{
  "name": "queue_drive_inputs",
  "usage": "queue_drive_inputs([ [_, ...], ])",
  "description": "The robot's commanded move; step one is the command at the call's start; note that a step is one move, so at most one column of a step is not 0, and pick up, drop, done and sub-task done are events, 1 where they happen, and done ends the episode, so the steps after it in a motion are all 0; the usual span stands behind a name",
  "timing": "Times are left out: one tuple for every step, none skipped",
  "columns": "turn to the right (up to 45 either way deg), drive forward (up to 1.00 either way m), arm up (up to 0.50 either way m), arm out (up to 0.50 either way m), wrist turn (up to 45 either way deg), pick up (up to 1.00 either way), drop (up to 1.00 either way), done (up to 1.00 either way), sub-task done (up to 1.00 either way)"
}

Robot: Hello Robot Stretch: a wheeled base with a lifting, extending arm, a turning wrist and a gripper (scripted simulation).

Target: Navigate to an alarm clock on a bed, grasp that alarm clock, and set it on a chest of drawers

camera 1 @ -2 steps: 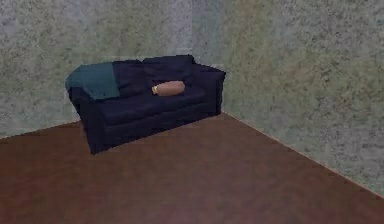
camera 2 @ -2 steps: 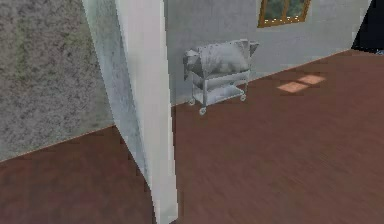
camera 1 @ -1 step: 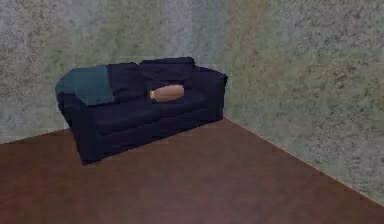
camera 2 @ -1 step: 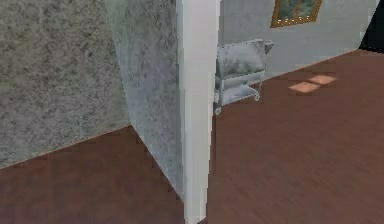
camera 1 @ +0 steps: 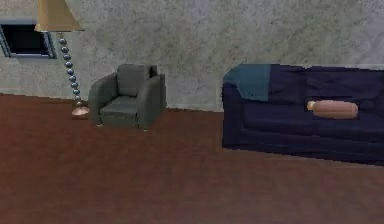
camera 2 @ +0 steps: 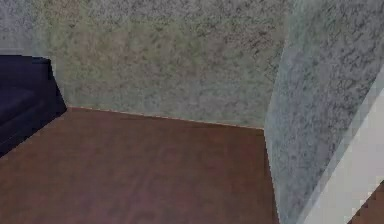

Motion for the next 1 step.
queue_drive_inputs([
  [-36.0, 0.0, 0.0, 0.0, 0.0, 0.0, 0.0, 0.0, 0.0],
])
